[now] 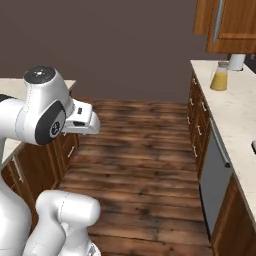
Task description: There is a tray on the dining counter. Grab the cup, mug, and pitcher and place them on the tray. The pitcher may be placed next to the tray if it cannot fit the tray.
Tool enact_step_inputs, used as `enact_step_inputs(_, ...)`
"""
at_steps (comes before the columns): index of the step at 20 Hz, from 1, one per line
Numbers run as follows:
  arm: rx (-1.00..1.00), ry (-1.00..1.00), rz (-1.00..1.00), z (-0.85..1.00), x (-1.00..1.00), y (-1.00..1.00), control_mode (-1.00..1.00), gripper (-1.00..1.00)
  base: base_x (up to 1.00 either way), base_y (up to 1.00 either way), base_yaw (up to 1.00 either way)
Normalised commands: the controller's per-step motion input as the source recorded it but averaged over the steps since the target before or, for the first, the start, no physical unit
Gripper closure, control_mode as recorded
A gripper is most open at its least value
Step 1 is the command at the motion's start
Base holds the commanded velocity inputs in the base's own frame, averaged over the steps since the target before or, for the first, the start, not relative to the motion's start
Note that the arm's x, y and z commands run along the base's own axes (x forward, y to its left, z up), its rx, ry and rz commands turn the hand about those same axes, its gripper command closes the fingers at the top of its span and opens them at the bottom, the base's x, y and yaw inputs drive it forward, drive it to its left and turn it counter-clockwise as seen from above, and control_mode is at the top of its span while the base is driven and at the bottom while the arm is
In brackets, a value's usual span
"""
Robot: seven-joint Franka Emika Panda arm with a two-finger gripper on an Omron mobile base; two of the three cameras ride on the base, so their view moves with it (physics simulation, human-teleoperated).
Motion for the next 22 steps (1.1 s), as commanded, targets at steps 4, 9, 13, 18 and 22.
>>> enact_step_inputs(4, 0.0, 0.0, 0.0, 0.0, 0.0, 0.0, 1.0, -1.0, 1.0, 0.26, -0.02)
enact_step_inputs(9, 0.0, 0.0, 0.0, 0.0, 0.0, 0.0, 1.0, -1.0, 1.0, 0.13, -0.21)
enact_step_inputs(13, 0.0, 0.0, 0.0, 0.0, 0.0, 0.0, 1.0, -1.0, 1.0, 0.08, -0.44)
enact_step_inputs(18, 0.0, 0.0, 0.0, 0.0, 0.0, 0.0, 1.0, -1.0, 1.0, 0.32, -0.25)
enact_step_inputs(22, 0.0, 0.0, 0.0, 0.0, 0.0, 0.0, 1.0, -1.0, 1.0, 0.18, -0.38)
